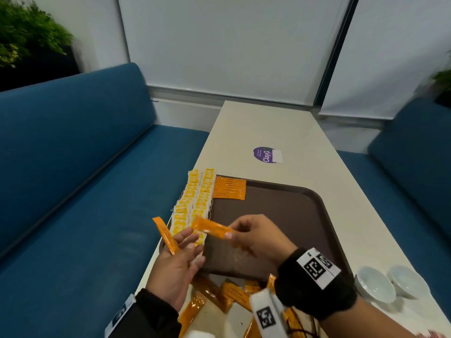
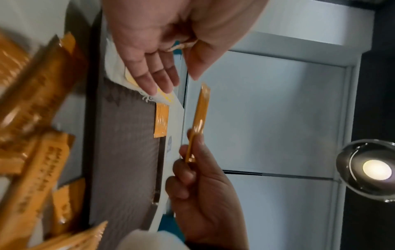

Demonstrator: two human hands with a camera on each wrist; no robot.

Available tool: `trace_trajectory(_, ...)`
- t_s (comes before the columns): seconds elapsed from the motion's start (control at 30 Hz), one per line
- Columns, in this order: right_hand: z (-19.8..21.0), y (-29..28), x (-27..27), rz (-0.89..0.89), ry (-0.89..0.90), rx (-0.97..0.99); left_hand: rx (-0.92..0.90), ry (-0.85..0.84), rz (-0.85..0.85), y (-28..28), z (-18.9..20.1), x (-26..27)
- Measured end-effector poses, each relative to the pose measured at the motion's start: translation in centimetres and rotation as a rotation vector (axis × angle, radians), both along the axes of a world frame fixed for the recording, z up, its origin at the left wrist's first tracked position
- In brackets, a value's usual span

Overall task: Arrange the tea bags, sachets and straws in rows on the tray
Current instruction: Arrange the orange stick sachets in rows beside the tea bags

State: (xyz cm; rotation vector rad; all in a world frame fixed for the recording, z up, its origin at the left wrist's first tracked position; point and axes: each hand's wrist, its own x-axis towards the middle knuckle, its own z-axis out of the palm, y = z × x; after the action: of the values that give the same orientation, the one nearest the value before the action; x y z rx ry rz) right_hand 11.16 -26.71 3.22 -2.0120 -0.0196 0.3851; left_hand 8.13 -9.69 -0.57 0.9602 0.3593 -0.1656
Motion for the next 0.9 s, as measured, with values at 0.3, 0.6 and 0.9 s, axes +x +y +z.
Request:
trace_trajectory(0.3, -2.2, -3.7, 10.4, -0.202, -0.022, -0.332, 0.201, 0.091, -0.208, 0.5, -0.1, -0.9)
trace_trajectory(0.6, -4.1, -2.7, 17.4, -0.114, 0.136, -0.461, 0.384, 0.129, -0.244, 0.6, -0.7, 0.7)
trace_trajectory(0.9, -4.5, -2.1, 18.7, -0.140, 0.282, -0.551, 0.432, 0.153, -0.296, 0.4, -1.3, 1.1)
